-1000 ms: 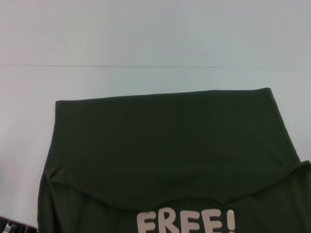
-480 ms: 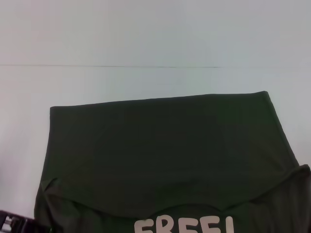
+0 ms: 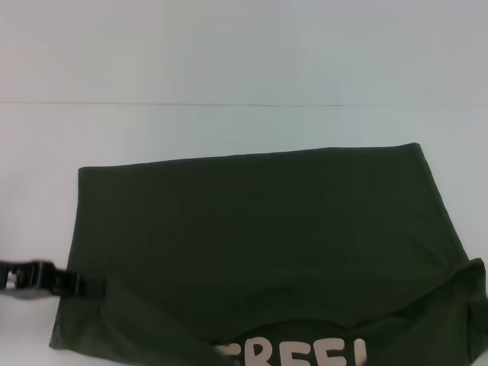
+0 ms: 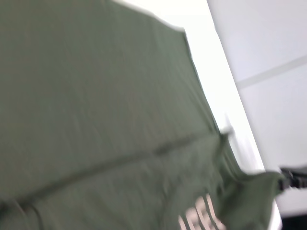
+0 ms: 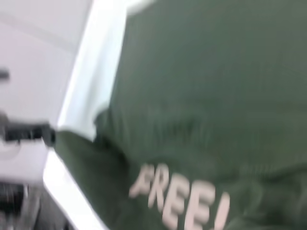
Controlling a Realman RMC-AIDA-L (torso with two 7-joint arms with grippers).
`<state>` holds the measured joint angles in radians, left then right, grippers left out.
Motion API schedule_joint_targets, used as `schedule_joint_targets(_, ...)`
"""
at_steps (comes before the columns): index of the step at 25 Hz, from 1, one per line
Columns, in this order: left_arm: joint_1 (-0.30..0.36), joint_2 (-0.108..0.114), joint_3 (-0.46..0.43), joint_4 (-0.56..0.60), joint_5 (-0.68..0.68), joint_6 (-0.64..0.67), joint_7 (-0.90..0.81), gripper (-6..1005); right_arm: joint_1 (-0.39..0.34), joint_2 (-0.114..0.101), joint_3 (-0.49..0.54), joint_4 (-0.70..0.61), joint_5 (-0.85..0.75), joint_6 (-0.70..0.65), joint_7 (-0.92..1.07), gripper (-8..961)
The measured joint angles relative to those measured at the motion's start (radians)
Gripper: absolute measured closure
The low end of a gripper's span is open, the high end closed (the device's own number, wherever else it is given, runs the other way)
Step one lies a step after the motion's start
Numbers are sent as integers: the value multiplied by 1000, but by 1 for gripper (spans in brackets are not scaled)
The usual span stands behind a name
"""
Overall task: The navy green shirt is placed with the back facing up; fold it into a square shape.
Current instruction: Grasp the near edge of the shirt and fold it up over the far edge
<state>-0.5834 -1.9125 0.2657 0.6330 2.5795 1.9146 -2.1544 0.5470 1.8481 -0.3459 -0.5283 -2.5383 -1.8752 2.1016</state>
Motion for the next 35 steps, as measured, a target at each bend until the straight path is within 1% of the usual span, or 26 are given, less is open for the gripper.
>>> schedule_joint_targets(2,-5,3,-35,-4,-2,-31,-11,960,-1,-5,42,9,19,45,15,917)
schedule_joint_targets(5,-9,6,-69,-13,-21,-83,-29,960,-2,-2,78,21,49,113,41,917)
schedule_joint_targets(11,-6,3,-75,-24,-107,-222,-76,960,14,7,84,62,161,250,76,916)
schedule_joint_targets(15,-11,0,-75,-54,-138,-306,-77,961,27,29,77,74,249,363,74,916)
schedule_joint_targets(18,-14,-2,-73,-66,-148,-344,-73,961,42,51,76,78,262,443,66,916)
schedule_joint_targets(19,-17,-10,-73,-76,-163,-396,-70,961,47,60,76,77,262,466,65,916)
schedule_joint_targets(20,-17,-14,-73,-77,-172,-414,-68,961,52,69,78,76,263,496,60,915)
schedule_joint_targets(23,-17,-27,-70,-80,-206,-473,-54,961,62,85,82,82,287,561,41,915)
schedule_joint_targets(25,-21,-38,-67,-83,-222,-506,-37,961,66,94,79,88,320,594,28,915)
schedule_joint_targets(26,-25,-44,-66,-83,-231,-522,-28,961,69,102,78,89,353,615,18,915)
schedule_joint_targets(29,-42,-55,-66,-84,-247,-561,-9,961,71,105,77,89,382,630,13,915)
schedule_joint_targets(35,-79,-58,-63,-85,-255,-625,9,961,87,111,76,88,428,674,11,914)
